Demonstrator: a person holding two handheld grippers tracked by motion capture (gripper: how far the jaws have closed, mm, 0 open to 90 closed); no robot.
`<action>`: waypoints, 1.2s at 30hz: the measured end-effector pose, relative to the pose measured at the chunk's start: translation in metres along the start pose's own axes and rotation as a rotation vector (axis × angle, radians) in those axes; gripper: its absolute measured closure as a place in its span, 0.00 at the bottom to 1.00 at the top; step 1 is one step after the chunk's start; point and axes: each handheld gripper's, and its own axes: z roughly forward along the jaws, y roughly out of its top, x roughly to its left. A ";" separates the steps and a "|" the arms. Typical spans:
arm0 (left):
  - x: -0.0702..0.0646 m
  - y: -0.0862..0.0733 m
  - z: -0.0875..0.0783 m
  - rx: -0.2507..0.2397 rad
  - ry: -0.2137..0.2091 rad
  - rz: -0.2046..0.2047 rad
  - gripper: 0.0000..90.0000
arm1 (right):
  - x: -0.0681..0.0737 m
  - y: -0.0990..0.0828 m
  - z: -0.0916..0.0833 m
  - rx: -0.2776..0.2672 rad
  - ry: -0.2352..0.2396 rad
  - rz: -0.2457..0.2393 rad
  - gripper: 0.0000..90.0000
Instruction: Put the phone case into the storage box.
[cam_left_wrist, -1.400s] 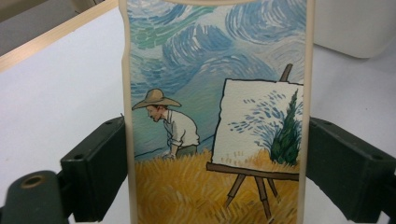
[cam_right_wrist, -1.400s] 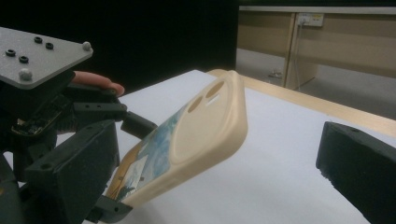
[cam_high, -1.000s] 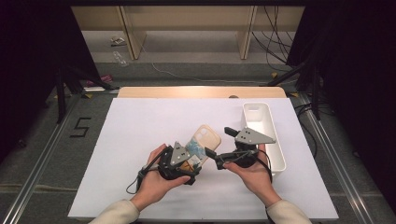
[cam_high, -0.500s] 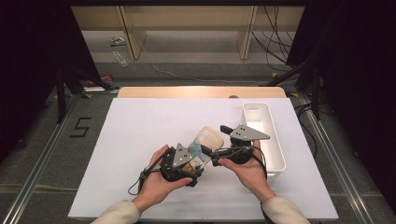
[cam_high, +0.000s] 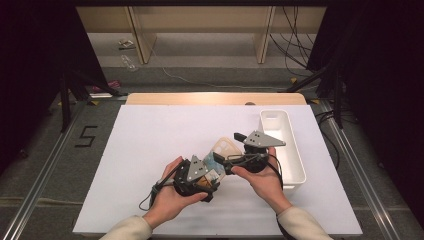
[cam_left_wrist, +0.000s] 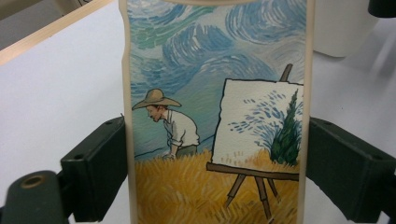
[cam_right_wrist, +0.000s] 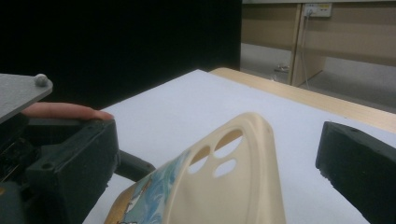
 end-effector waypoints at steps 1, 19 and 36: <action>0.000 0.000 0.000 0.000 -0.001 0.000 0.13 | -0.001 0.000 0.001 0.002 -0.003 0.006 0.01; -0.001 -0.001 0.001 0.005 0.002 0.002 0.13 | -0.004 -0.001 0.010 0.037 -0.012 0.021 0.09; -0.002 -0.002 0.002 0.013 0.004 0.007 0.13 | -0.005 0.001 0.012 0.059 -0.013 0.043 0.31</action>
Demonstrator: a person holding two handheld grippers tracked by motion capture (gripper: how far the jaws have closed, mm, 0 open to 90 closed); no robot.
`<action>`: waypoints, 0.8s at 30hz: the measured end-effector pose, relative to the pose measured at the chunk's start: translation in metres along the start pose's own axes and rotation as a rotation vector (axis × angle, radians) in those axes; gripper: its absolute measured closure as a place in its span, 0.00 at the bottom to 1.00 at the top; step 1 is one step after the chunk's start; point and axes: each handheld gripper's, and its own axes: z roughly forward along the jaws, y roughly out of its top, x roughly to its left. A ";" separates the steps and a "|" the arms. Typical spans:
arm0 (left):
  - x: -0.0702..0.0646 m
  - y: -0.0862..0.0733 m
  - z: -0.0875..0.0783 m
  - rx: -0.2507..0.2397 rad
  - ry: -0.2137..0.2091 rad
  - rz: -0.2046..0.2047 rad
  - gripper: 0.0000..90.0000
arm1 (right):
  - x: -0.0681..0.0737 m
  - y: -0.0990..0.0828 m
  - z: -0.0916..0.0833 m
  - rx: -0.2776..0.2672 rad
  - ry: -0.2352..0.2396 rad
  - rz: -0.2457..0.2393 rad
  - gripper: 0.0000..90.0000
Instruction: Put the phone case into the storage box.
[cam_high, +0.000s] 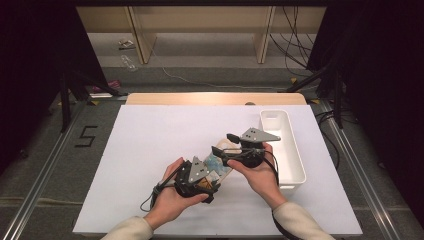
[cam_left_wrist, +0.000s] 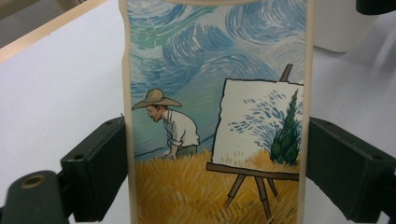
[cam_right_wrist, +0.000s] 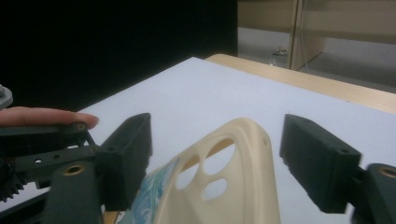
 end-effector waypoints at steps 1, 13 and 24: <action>0.000 0.000 0.000 0.000 0.000 0.001 0.13 | 0.000 0.000 0.000 0.000 0.001 0.001 0.33; 0.000 0.000 0.000 0.000 0.002 0.004 0.13 | 0.001 0.003 0.001 0.010 0.019 0.022 0.53; -0.001 -0.001 0.001 0.003 0.000 0.004 0.13 | -0.003 0.003 -0.001 0.011 0.013 0.051 0.65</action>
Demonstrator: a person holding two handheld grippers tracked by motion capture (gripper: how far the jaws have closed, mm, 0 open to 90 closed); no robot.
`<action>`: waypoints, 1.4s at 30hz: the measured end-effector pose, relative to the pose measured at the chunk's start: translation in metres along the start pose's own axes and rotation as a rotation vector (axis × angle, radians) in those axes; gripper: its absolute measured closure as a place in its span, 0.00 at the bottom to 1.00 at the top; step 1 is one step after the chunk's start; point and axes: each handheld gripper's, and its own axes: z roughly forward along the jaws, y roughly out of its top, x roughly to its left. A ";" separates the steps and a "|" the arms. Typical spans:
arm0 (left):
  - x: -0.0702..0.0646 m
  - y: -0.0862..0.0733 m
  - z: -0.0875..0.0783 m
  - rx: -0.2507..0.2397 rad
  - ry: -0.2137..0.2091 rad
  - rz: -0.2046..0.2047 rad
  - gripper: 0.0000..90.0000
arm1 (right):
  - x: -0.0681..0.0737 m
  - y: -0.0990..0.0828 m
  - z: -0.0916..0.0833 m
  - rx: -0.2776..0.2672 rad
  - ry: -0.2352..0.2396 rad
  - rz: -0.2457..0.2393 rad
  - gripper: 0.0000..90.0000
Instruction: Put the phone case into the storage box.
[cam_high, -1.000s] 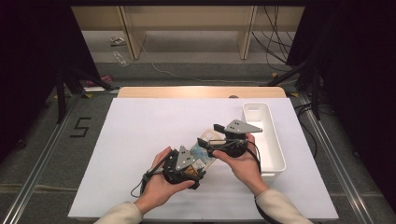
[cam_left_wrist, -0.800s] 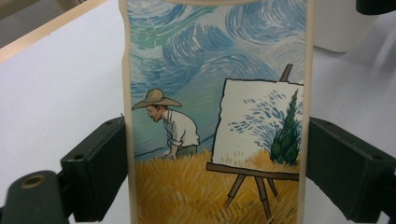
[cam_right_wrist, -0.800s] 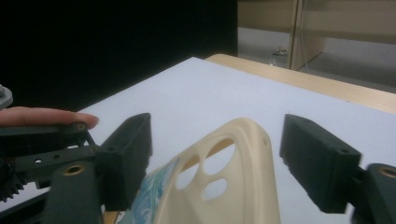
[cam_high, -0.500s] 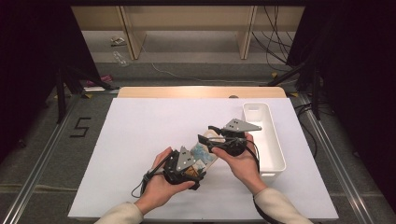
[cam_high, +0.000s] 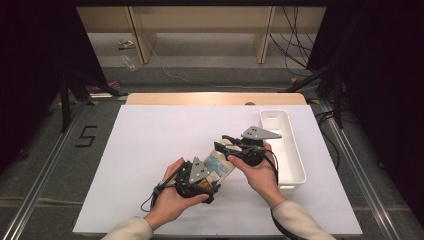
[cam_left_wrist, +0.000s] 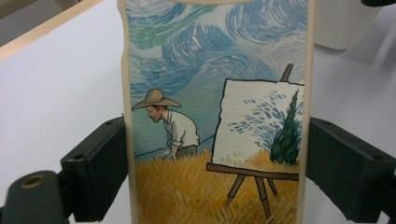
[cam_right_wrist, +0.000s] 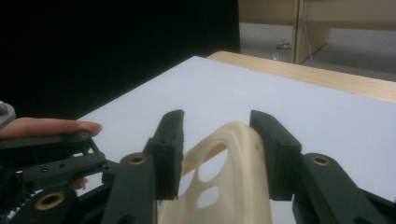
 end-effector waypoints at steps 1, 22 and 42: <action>0.000 0.000 0.000 0.001 -0.001 0.000 0.13 | 0.000 0.000 0.000 -0.001 -0.002 0.003 0.68; -0.002 -0.003 0.005 0.014 -0.006 0.022 0.12 | 0.011 0.008 -0.008 -0.029 0.120 0.090 0.88; 0.004 -0.009 0.006 0.024 -0.045 -0.011 0.14 | 0.015 0.020 -0.017 -0.054 0.128 0.057 0.89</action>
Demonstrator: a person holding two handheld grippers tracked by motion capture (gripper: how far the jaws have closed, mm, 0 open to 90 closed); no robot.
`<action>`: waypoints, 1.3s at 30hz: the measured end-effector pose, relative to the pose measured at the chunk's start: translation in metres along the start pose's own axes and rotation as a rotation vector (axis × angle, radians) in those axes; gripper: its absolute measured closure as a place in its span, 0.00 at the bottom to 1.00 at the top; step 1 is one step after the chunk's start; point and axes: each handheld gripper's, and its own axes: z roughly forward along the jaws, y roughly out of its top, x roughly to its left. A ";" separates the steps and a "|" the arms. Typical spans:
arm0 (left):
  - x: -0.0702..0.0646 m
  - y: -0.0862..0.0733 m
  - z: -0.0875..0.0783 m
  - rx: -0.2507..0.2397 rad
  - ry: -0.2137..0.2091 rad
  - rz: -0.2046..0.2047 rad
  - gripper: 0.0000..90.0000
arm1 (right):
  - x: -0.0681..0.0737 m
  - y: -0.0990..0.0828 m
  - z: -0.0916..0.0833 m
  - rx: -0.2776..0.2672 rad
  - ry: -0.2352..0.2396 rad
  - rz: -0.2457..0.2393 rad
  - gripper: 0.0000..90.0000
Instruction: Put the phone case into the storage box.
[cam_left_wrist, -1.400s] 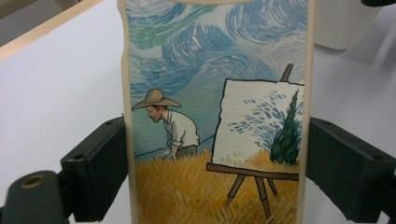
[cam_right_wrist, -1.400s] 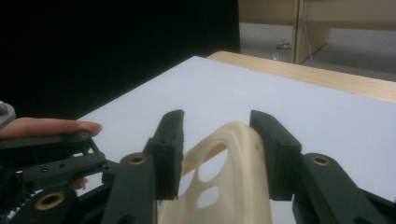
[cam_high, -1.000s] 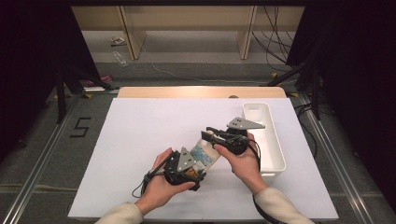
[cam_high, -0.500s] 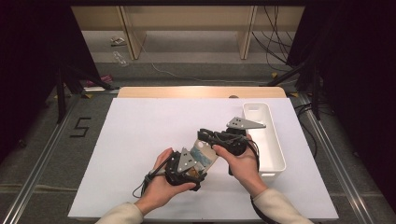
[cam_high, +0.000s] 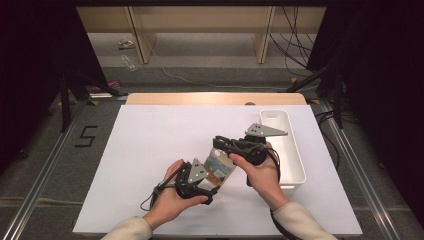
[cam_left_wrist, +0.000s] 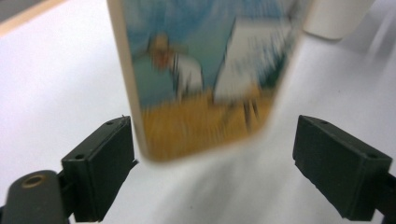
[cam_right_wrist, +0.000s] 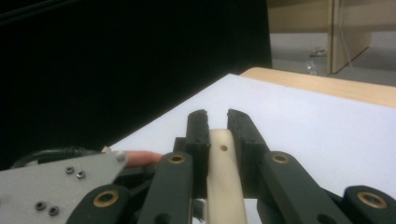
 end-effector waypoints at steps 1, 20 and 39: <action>0.001 -0.001 0.001 0.001 0.004 -0.006 0.14 | 0.000 0.001 -0.001 -0.004 -0.002 -0.004 0.89; 0.021 -0.002 -0.008 -0.049 -0.026 -0.118 0.19 | -0.004 0.008 -0.006 0.082 0.002 -0.101 0.88; 0.028 -0.006 -0.007 -0.054 -0.077 -0.066 0.24 | -0.005 0.009 -0.004 0.160 0.086 -0.170 0.88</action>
